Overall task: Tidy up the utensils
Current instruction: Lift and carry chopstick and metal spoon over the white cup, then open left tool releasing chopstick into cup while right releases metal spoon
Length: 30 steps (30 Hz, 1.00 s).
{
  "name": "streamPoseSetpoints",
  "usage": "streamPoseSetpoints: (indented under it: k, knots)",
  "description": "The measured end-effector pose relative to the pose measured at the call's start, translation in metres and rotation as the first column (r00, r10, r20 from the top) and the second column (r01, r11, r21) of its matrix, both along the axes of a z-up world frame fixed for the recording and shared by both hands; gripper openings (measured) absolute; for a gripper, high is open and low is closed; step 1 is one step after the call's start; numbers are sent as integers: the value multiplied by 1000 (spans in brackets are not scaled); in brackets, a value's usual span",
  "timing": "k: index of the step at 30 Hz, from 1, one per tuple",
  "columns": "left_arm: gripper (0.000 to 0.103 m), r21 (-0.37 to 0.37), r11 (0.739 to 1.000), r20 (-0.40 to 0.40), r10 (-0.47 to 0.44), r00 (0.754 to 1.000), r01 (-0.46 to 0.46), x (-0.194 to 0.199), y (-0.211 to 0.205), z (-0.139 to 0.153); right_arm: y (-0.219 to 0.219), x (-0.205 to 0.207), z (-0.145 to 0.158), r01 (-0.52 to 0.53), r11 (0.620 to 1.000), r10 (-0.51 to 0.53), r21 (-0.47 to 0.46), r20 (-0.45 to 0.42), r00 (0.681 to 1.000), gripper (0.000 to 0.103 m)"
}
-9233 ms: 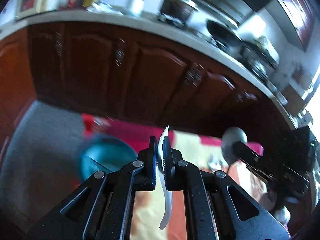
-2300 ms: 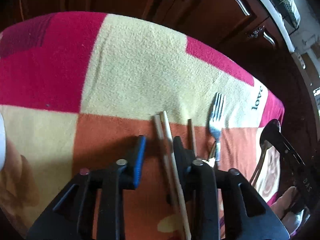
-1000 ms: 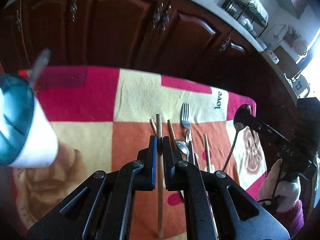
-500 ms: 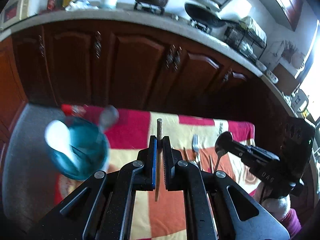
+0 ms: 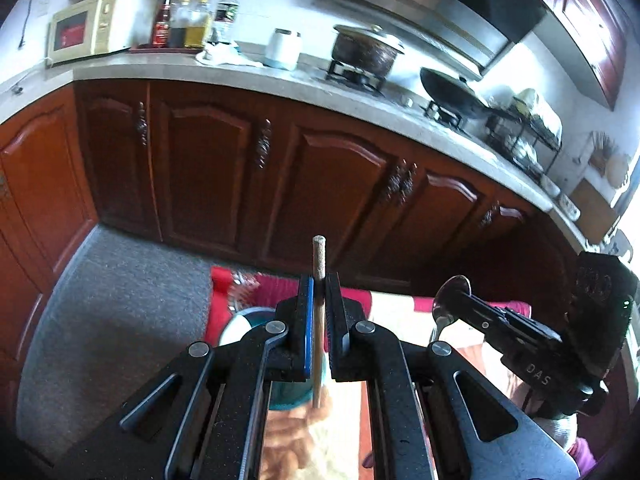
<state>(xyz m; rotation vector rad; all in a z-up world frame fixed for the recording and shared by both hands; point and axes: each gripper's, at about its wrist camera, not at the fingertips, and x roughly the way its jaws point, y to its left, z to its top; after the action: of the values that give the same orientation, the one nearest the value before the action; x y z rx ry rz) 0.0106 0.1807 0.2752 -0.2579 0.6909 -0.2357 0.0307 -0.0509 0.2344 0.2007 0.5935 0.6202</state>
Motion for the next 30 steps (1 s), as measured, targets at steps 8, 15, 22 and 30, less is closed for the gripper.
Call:
streamPoseSetpoints:
  k: [8, 15, 22, 30]
  knots:
    - [5, -2, 1000, 36, 23, 999, -23, 7, 32, 25, 31, 34, 11, 94, 995, -90, -45, 70, 993, 3]
    - [5, 74, 996, 28, 57, 998, -59, 12, 34, -1, 58, 55, -9, 195, 973, -179, -120, 136, 974, 3]
    - [5, 101, 993, -16, 70, 997, -68, 17, 23, -42, 74, 60, -45, 183, 965, -160, -188, 131, 978, 3]
    - [5, 133, 988, -44, 80, 996, -74, 19, 8, -66, 70, 64, -75, 140, 970, -134, -199, 41, 990, 3]
